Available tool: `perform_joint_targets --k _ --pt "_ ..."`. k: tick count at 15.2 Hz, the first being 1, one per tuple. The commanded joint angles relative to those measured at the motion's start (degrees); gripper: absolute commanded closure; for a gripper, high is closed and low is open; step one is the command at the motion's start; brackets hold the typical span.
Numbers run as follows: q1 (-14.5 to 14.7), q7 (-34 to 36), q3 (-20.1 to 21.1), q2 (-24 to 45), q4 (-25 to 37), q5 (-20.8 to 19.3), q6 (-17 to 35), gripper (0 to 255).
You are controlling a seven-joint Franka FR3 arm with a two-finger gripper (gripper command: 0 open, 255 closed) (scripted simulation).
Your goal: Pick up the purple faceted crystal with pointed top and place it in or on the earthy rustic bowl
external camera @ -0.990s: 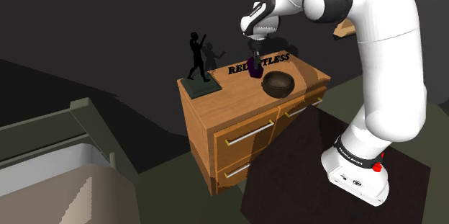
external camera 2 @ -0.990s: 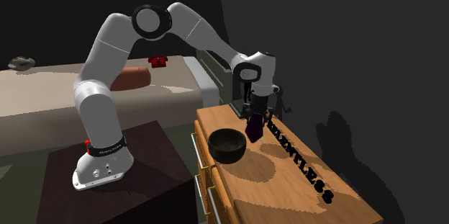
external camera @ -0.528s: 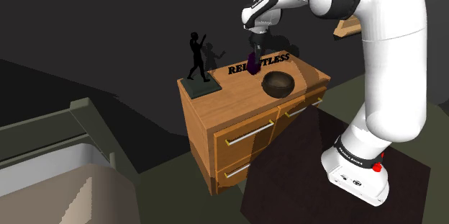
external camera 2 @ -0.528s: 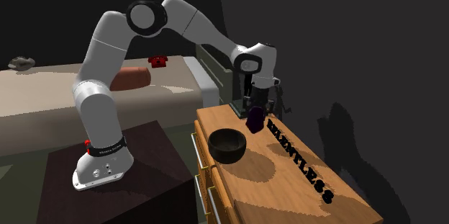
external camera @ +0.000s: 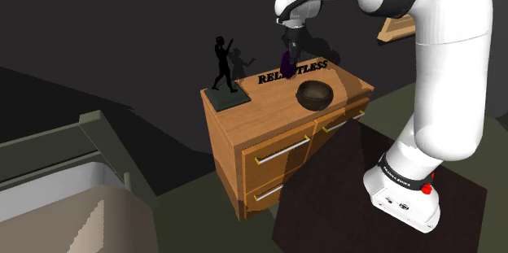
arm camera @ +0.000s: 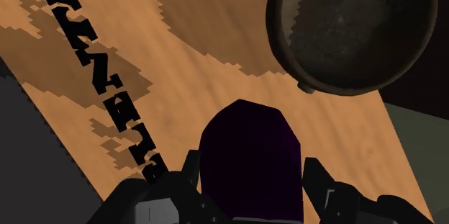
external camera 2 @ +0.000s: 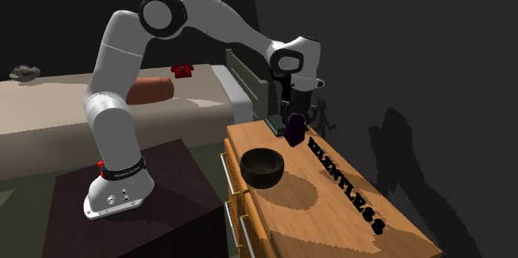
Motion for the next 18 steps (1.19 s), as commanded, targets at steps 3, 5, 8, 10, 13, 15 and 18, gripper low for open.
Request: perform_joint_targets --k 3,5,8,10,13,15,18 --pt "0.2 0.4 -0.4 -1.1 1.1 -0.7 -2.1 255" --pt "1.1 0.0 -1.4 -5.4 -5.1 -2.3 0.1 255" --pt "2.2 -0.2 -3.1 -11.7 -13.5 -5.1 2.9 255" --pt "2.7 -0.1 -4.1 -15.9 -18.7 -7.4 4.5 255" --pt "2.8 0.6 -5.6 -22.3 -25.9 -11.4 6.4 255" --pt "2.5 1.2 -6.4 -26.7 -30.3 -14.4 7.3 255" --pt "1.4 2.2 -7.1 -32.4 -35.8 -18.6 7.9 255"
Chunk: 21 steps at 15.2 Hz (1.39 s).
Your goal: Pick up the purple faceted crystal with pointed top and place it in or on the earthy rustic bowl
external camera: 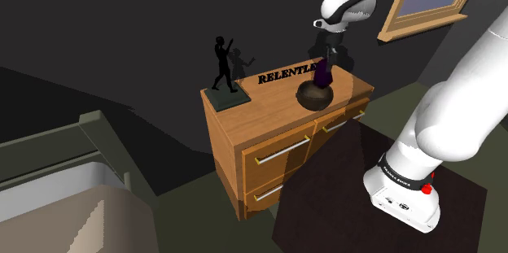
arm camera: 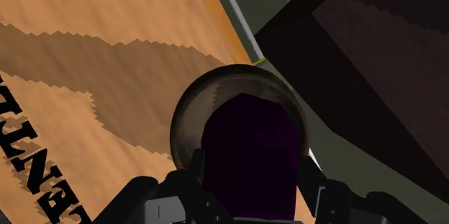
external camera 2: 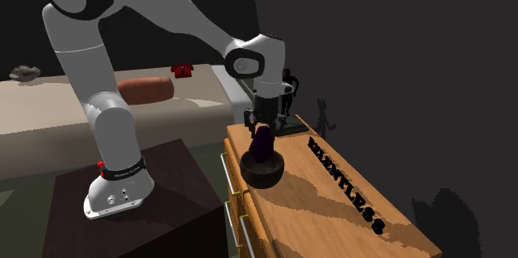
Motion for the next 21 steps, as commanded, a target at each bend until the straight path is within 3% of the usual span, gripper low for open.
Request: perform_joint_targets --k 1,14,21 --pt "-0.3 0.3 -0.1 -1.4 -2.5 -1.1 1.4 255" --pt "-0.3 -4.6 -0.4 7.4 -5.9 5.6 12.0 255" --pt "-0.3 -4.6 -0.4 7.4 -5.9 5.6 12.0 255"
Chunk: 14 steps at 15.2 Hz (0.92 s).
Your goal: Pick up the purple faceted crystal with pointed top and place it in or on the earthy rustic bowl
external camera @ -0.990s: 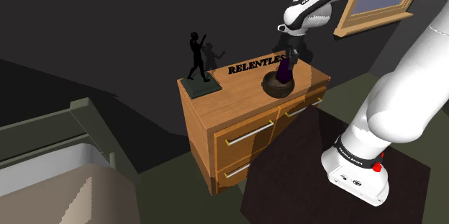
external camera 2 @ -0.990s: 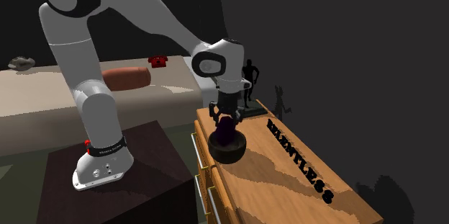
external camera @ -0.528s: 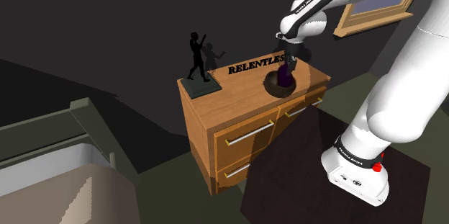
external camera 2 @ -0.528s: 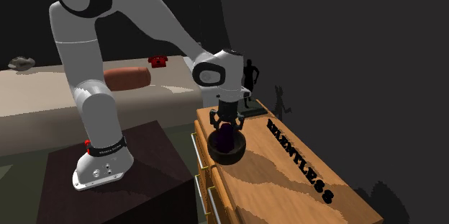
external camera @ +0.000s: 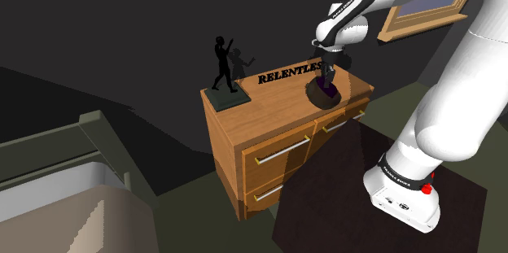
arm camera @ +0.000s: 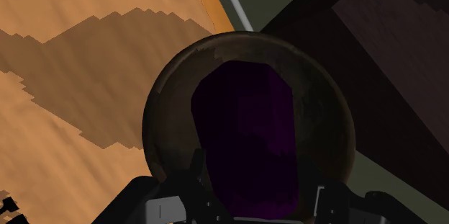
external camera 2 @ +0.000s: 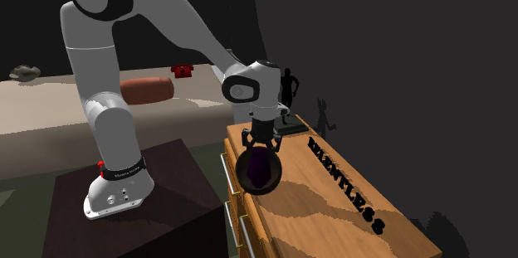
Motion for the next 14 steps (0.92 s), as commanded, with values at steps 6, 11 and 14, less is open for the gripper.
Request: perform_joint_targets --k 6,11,14 --pt "0.0 0.0 0.0 0.0 0.0 0.0 0.0 0" --pt "0.3 3.5 -0.2 -5.9 2.8 -4.7 -7.6 0" --pt "0.3 3.5 -0.2 -5.9 2.8 -4.7 -7.6 0"
